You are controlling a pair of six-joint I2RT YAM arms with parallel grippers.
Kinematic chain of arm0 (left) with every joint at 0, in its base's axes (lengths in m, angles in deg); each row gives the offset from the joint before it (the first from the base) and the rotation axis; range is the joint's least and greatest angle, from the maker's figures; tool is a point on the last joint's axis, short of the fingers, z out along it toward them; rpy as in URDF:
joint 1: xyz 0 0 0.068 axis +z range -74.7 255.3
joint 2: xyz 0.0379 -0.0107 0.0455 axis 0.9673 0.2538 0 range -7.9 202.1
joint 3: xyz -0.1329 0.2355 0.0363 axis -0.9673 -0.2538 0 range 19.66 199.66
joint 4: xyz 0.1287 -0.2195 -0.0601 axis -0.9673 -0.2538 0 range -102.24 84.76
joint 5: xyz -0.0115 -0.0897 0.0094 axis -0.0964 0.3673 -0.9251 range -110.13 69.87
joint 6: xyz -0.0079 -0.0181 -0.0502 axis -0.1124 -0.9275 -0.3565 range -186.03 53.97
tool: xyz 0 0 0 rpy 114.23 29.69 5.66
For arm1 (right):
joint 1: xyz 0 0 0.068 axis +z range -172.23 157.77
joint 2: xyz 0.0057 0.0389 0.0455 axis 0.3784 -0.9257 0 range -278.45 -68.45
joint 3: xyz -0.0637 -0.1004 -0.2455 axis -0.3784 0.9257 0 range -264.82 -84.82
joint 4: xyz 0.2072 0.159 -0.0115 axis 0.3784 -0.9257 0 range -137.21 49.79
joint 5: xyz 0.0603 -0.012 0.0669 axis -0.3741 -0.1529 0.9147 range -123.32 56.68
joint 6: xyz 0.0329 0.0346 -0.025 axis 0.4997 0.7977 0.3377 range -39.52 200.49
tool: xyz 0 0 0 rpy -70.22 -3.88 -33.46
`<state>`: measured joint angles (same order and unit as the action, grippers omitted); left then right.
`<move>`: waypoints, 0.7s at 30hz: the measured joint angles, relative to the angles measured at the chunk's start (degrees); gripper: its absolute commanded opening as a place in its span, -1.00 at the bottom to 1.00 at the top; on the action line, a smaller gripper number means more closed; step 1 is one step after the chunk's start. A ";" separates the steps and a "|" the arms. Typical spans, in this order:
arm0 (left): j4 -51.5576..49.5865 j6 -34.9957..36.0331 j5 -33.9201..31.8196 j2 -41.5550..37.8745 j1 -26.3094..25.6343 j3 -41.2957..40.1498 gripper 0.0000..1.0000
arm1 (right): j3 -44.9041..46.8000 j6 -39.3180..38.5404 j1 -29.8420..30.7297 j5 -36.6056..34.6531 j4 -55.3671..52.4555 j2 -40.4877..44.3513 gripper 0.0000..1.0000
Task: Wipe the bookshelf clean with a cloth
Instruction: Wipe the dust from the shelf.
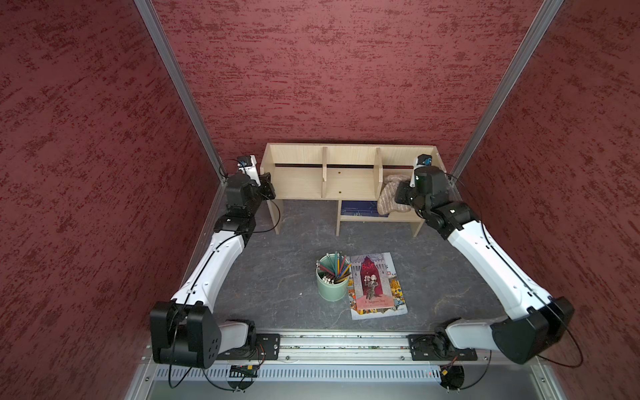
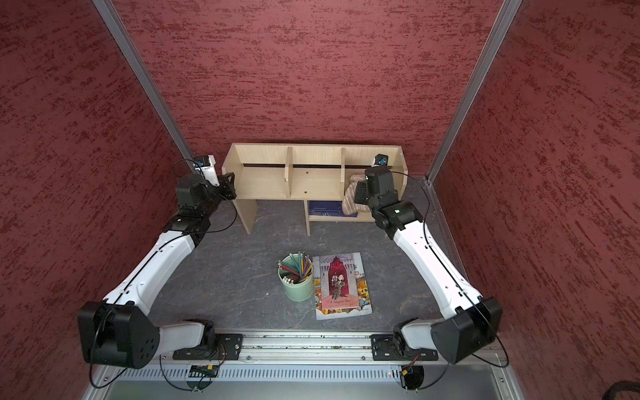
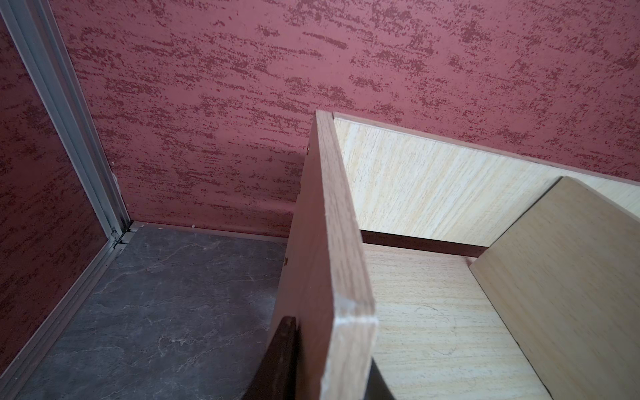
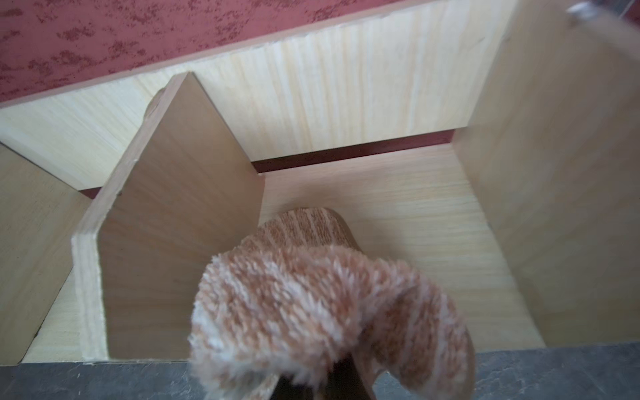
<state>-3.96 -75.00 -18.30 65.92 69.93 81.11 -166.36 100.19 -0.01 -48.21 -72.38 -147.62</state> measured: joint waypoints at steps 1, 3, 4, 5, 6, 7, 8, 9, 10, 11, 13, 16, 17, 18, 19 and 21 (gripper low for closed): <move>0.00 0.00 0.00 0.00 0.00 0.00 -1.00 | -1.33 0.20 0.24 0.13 -0.63 -1.44 -1.00; 0.00 0.00 0.00 0.00 0.00 0.00 -1.00 | -4.39 0.22 0.28 -0.55 -2.08 -4.28 -1.00; 0.00 0.00 0.00 0.00 0.00 0.00 -1.00 | -6.16 0.13 0.28 -1.03 -2.93 -5.53 -1.00; 0.00 0.00 -0.02 0.00 0.00 0.00 -1.00 | -8.00 -0.13 0.26 -1.46 -3.78 -6.80 -1.00; 0.00 0.00 -0.02 0.00 0.00 0.00 -1.00 | -10.25 -0.46 0.24 -1.90 -4.59 -8.24 -1.00; 0.00 0.00 -0.02 0.00 0.00 0.00 -1.00 | -12.33 -0.72 0.24 -2.14 -5.22 -9.49 -1.00; 0.00 0.00 -0.02 0.00 0.00 0.00 -1.00 | -14.84 -1.09 0.24 -2.38 -5.95 -10.88 -1.00; 0.00 0.00 -0.02 0.00 0.00 0.00 -1.00 | -17.62 -1.38 0.24 -2.75 -6.88 -12.31 -1.00; 0.00 0.00 -0.02 0.00 0.00 0.00 -1.00 | -20.33 -1.84 0.24 -3.15 -7.61 -13.70 -1.00; 0.00 0.00 -0.02 0.00 0.00 0.00 -1.00 | -23.41 -2.25 0.24 -3.54 -8.24 -15.17 -1.00; 0.00 0.02 -0.02 0.00 0.00 0.00 -1.00 | -29.03 -2.86 0.24 -4.66 -9.40 -17.92 -1.00; 0.00 0.02 -0.04 0.00 0.00 0.00 -1.00 | -37.11 -3.67 0.20 -7.39 -11.50 -21.97 -1.00; 0.00 0.04 -0.04 0.00 0.00 0.00 -1.00 | -39.34 -3.93 0.11 -8.37 -12.22 -23.10 -1.00; 0.00 0.04 -0.04 0.00 0.00 0.00 -1.00 | -41.48 -4.17 -0.11 -9.53 -13.03 -24.24 -1.00; 0.00 0.04 -0.04 0.00 0.00 0.00 -1.00 | -43.08 -4.39 -0.55 -10.49 -13.99 -25.07 -1.00; 0.00 0.04 -0.04 0.00 0.00 0.00 -1.00 | -45.24 -4.81 -1.88 -12.07 -15.85 -26.10 -1.00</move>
<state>-3.96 -74.95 -18.35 65.92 69.93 81.11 -211.61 95.38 -1.89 -60.28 -88.22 -173.72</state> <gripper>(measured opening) 0.225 0.076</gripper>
